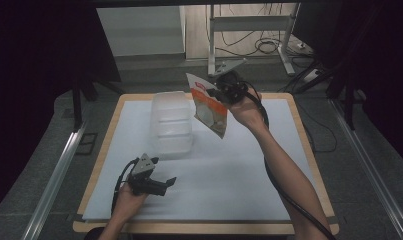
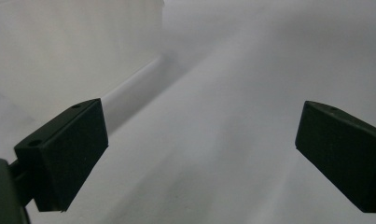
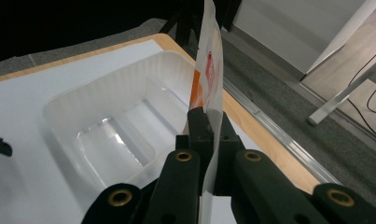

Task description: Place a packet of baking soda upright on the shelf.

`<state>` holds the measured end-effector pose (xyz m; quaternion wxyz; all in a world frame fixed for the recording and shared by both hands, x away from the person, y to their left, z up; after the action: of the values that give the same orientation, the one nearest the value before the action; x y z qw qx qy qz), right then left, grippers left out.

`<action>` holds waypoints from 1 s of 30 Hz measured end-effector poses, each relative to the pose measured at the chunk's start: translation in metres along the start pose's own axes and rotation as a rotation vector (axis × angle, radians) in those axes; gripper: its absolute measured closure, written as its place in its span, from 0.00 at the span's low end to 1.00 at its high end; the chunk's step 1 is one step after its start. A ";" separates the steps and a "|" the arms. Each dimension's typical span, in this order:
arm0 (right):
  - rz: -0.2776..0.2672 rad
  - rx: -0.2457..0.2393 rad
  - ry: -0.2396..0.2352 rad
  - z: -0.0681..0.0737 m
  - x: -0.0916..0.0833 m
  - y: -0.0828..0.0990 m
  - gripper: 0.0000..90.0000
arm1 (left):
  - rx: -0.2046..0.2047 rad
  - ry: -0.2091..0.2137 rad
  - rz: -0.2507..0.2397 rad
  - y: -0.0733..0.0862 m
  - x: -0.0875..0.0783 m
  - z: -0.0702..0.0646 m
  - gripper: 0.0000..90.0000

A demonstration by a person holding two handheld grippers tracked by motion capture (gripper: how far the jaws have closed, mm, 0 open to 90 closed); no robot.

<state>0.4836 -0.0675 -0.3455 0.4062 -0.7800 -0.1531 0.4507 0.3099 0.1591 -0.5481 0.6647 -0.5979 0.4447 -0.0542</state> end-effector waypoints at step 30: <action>-0.055 -0.050 -0.159 0.017 0.115 -0.055 0.99 | 0.002 0.008 0.006 0.000 0.001 -0.001 0.03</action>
<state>0.5396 0.0443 -0.3742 0.3854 -0.7470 -0.2172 0.4962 0.3100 0.1581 -0.5483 0.6637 -0.5957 0.4491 -0.0548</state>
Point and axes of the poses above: each handheld gripper's, and its own axes: x roughly forward along the jaws, y roughly out of its underside, z roughly to its left, the point moved 4 cm from there along x, roughly forward along the jaws, and after that the axes turned 5 degrees about -x, right-handed, at the moved point
